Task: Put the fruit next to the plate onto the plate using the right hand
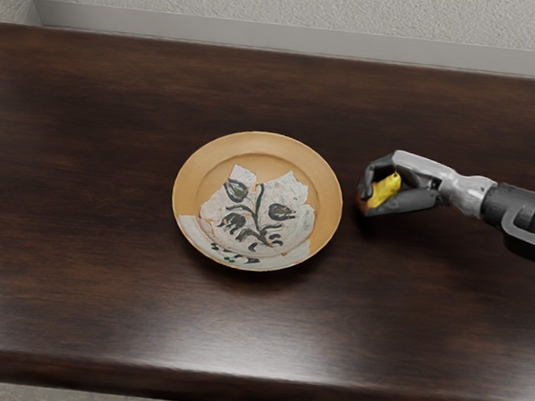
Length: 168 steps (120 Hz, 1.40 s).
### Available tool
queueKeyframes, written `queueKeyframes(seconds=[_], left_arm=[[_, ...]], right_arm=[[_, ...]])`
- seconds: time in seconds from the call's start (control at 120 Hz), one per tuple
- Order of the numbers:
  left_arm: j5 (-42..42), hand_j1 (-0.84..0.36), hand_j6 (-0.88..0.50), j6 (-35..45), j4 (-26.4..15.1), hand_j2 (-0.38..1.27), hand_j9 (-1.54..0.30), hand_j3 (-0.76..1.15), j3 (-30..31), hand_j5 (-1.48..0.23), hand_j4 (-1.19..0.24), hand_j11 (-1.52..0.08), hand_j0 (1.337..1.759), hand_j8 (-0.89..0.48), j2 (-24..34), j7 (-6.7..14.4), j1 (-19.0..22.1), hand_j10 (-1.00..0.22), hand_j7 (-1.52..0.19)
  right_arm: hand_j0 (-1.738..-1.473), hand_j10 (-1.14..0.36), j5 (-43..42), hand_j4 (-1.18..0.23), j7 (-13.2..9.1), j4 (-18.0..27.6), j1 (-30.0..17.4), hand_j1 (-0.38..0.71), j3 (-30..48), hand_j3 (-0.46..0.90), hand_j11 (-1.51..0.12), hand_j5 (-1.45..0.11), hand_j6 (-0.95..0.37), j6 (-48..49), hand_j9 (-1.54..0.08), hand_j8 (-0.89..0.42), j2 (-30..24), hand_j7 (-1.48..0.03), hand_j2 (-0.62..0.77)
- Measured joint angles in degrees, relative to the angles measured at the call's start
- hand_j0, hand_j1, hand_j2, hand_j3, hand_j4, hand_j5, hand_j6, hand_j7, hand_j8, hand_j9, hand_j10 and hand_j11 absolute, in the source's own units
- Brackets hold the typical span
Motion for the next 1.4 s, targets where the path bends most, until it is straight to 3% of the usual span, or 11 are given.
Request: queueKeyframes(seconds=[0.15,0.433,0.783,0.917,1.075,1.133,1.283,1.4], left_arm=[[-0.01,0.33,-0.02,0.00,0.00,0.00,-0.02,0.00,0.00,-0.02,-0.02,-0.02,1.658,-0.02,0.00,0.01,0.00,-0.02,-0.02],[0.00,0.33,-0.02,-0.01,0.00,0.00,-0.02,0.00,0.00,-0.02,-0.02,-0.02,1.658,-0.02,0.00,0.00,0.00,-0.02,-0.02],[0.01,0.33,-0.02,0.00,0.00,0.00,-0.02,0.00,0.00,-0.02,-0.02,-0.02,1.658,-0.02,0.00,0.01,0.00,-0.02,-0.02],[0.00,0.33,-0.02,0.00,0.00,0.00,-0.02,0.00,0.00,-0.02,-0.02,-0.02,1.658,-0.02,0.00,0.01,0.00,-0.02,-0.02],[0.00,0.33,-0.02,0.00,0.00,0.00,-0.02,0.00,0.00,-0.02,-0.02,-0.02,1.658,-0.02,0.00,0.00,0.00,-0.02,-0.02],[-0.01,0.33,-0.02,0.00,0.00,0.00,-0.02,0.00,0.00,-0.02,-0.02,-0.02,1.658,-0.02,0.00,0.01,0.00,-0.02,-0.02],[0.00,0.33,-0.02,0.00,0.00,0.00,-0.02,0.00,0.00,-0.02,-0.02,-0.02,1.658,-0.02,0.00,0.00,0.00,-0.02,-0.02],[0.00,0.33,-0.02,0.01,0.00,0.00,-0.02,0.00,0.00,-0.02,-0.02,-0.02,1.658,-0.02,0.00,0.01,0.00,-0.02,-0.02]], right_arm=[[-1.647,-0.21,-0.04,-0.83,1.89,0.15,2.00,0.41,0.32,0.00,-1.17,-1.21,-0.59,2.60,-1.16,-0.18,-1.29,-1.13,0.20],[-1.652,-0.21,-0.07,-0.83,2.50,0.51,7.34,0.38,0.51,0.00,-1.21,-1.21,-0.62,7.89,-1.18,-0.19,-1.22,-1.13,0.16],[-1.655,-0.20,-0.83,-0.84,1.86,0.53,9.91,0.38,-0.34,0.00,-1.23,-1.21,-0.62,8.69,-1.20,-0.19,6.11,-1.13,0.16],[-1.655,-0.19,-2.78,-0.83,-2.50,0.49,11.51,0.39,-0.76,0.00,-1.23,-1.22,-0.61,8.62,-1.21,-0.17,9.30,-1.13,0.16],[-1.654,-0.17,-4.47,-0.82,-13.99,0.48,13.42,0.44,-1.03,0.00,-1.23,-1.25,-0.58,8.61,-1.22,-0.14,13.04,-1.13,0.24],[-1.652,-0.17,-4.76,-0.82,-16.97,0.48,14.05,0.44,-1.09,0.00,-1.22,-1.25,-0.58,8.62,-1.22,-0.14,14.28,-1.13,0.24],[-1.651,-0.17,-4.94,-0.82,-20.95,0.47,15.71,0.45,-1.06,0.00,-1.22,-1.25,-0.57,8.70,-1.22,-0.14,16.55,-1.13,0.26],[-1.650,-0.17,-4.88,-0.81,-22.37,0.46,16.30,0.44,-1.03,0.00,-1.21,-1.23,-0.58,8.66,-1.21,-0.14,17.38,-1.12,0.25]])
